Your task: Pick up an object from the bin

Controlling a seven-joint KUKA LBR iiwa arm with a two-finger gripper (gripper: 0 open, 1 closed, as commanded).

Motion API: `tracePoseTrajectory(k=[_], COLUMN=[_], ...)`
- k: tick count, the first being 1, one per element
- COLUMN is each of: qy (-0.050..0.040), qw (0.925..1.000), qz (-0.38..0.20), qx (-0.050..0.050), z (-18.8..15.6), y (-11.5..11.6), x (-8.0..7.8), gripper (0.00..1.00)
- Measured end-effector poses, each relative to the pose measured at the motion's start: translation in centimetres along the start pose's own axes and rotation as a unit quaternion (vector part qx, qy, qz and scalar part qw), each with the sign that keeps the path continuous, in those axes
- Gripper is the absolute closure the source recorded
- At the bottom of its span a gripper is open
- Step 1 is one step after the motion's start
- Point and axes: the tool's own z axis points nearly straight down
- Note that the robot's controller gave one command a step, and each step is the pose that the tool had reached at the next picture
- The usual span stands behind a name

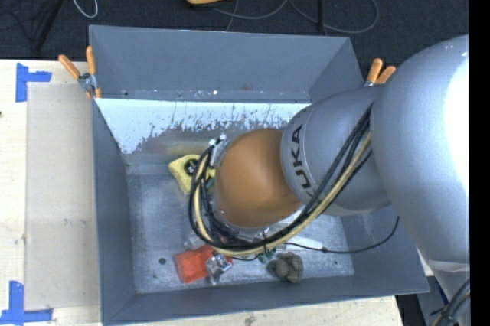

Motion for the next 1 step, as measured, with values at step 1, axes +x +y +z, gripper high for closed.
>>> tracePoseTrajectory(k=[1], qy=[-0.0049], qw=[0.9995], qz=[-0.032], qx=[0.001], z=[-19.88], y=[-0.16], x=[-0.77], gripper=[1.0])
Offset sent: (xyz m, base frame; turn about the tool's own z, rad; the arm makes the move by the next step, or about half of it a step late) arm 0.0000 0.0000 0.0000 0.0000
